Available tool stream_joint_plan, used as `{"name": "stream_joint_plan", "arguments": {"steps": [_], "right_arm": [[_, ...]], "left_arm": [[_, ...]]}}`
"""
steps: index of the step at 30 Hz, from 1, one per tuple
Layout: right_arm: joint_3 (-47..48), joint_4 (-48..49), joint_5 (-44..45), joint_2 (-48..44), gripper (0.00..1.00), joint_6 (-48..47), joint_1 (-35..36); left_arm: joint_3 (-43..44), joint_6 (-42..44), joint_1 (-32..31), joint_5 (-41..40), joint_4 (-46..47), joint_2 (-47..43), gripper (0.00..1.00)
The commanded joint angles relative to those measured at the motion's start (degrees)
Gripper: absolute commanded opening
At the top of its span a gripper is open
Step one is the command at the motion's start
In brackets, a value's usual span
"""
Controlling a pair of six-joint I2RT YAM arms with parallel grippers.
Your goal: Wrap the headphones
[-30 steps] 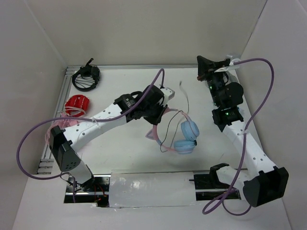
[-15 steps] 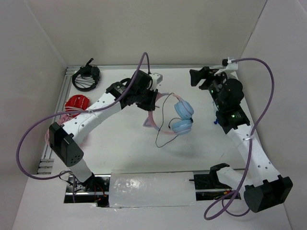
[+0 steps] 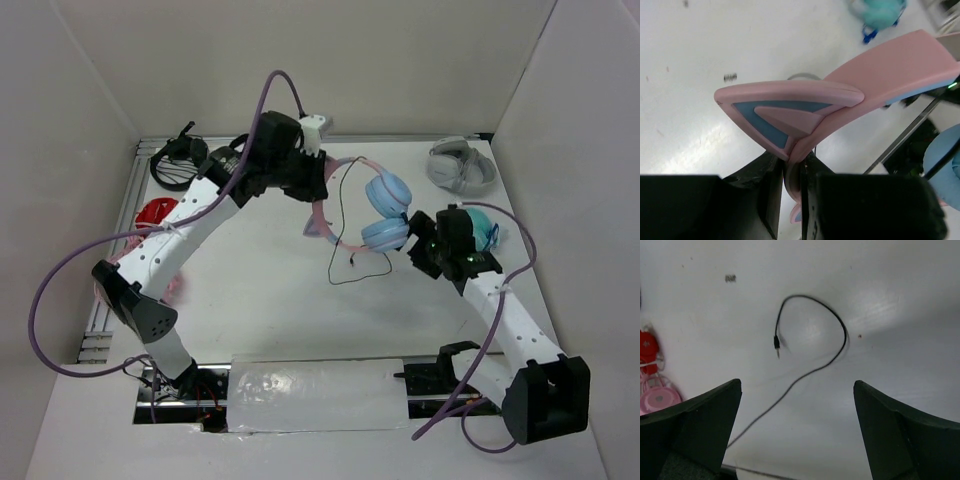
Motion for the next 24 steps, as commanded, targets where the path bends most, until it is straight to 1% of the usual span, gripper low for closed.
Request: {"name": "stream_joint_plan", "arguments": {"steps": [1,4,5,7,9,11,12,14,15,18,19,21,23,24], "right_arm": [[-3.8,0.5,-10.3,-3.5,1.00,6.2,-0.6],[-6.6,1.6,-12.8,-3.3,1.00,9.0,-0.4],[-8.6,4.0,-15.5,-3.2,1.00,11.1,-0.5],[-10.9,6.8,-17.6,-2.6,1.00,14.0,-0.4],[-11.7,10.2,-18.1,-1.7,1.00,18.2,-0.3],[-11.2,11.6,-19.0,0.9,1.00,20.0,-0.3],[-11.2,13.9,-19.9,1.9,1.00,21.1,-0.2],[-10.8,17.3,-23.7,6.0,1.00,23.7,0.8],[-10.2,17.5,-24.5,7.5,1.00,24.1,1.3],[-7.4,18.2,-25.3,16.3,1.00,25.4,3.1],[-6.7,19.1,-27.8,17.9,1.00,25.3,3.5],[-5.9,19.8,-28.9,22.7,1.00,25.3,4.9],[-5.1,20.8,-31.0,25.4,1.00,25.2,5.7],[-4.5,21.3,-31.4,27.8,0.97,25.2,6.3]], "left_arm": [[9.9,-0.3,0.1,4.0,1.5,1.5,0.00],[14.5,-0.2,0.1,4.2,0.7,2.5,0.00],[15.1,-0.2,0.0,4.3,0.7,2.6,0.00],[15.5,-0.5,-0.1,4.9,1.2,2.5,0.00],[15.5,-0.7,-0.1,5.9,2.1,2.1,0.00],[15.9,-1.0,-0.3,6.4,2.5,2.2,0.00],[16.5,-1.1,-0.5,6.2,2.5,2.4,0.00],[18.0,-1.3,-1.0,5.8,2.5,2.8,0.00],[18.7,-1.3,-1.0,6.1,2.5,3.2,0.00],[22.3,-1.6,-1.7,6.0,1.9,4.6,0.00],[22.6,-1.5,-2.0,5.9,2.1,4.7,0.00],[22.9,-2.1,-2.2,4.8,2.3,4.7,0.00],[22.9,-2.8,-2.6,4.9,2.4,4.6,0.00],[22.4,-3.2,-2.7,5.0,2.5,4.1,0.00]]}}
